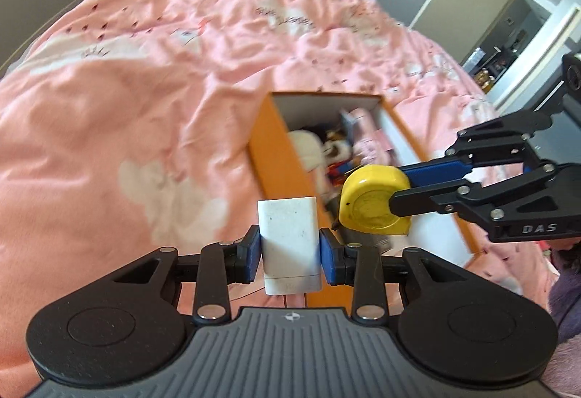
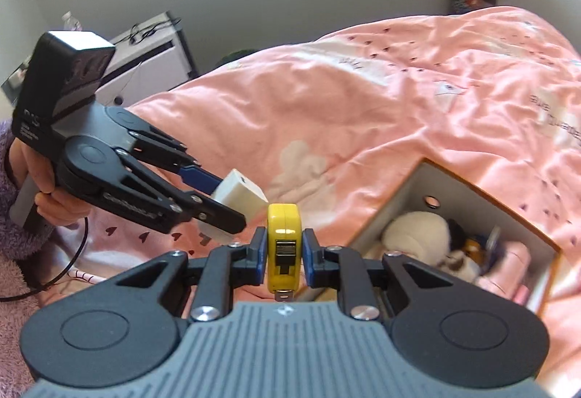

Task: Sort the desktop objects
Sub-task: 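Carry the white charger and yellow tape measure over the box and lower them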

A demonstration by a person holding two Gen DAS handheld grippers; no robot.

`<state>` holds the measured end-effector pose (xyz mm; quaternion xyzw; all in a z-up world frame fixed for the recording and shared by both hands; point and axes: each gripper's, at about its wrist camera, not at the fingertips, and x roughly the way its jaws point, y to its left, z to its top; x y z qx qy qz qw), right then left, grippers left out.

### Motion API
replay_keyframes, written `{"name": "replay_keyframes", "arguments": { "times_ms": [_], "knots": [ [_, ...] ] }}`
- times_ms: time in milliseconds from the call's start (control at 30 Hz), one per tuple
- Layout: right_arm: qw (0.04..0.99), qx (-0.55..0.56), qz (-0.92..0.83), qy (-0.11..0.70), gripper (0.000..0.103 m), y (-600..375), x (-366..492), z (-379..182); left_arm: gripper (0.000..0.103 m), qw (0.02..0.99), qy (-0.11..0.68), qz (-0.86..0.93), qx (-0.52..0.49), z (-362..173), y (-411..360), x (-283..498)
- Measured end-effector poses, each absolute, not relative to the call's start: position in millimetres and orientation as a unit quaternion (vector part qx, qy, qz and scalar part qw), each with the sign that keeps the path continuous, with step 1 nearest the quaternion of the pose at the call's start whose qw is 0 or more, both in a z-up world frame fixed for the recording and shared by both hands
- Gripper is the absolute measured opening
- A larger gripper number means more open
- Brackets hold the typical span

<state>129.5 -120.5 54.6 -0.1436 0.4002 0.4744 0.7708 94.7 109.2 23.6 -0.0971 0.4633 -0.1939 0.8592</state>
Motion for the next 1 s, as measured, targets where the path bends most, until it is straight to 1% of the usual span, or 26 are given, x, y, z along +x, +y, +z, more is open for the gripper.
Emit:
{"name": "replay_keyframes", "arguments": {
  "times_ms": [200,333,567,1000],
  "knots": [
    [0.812,-0.084,0.423,0.393,0.021,-177.7,117.3,65.3,0.038,0.856,0.446,-0.243,-0.096,29.2,63.1,103.3],
    [0.829,-0.050,0.388,0.399,0.021,-204.5,118.4,51.1,0.038,0.845,0.450,-0.271,-0.094,23.4,26.8,114.6],
    [0.838,-0.022,0.344,0.423,0.021,-234.0,120.4,29.6,0.038,0.819,0.483,-0.293,-0.097,-3.7,-25.5,132.9],
    [0.841,-0.012,0.272,0.468,0.021,-260.6,138.7,-12.0,0.038,0.789,0.546,-0.267,-0.090,-42.1,-68.0,149.9]
  ]
}}
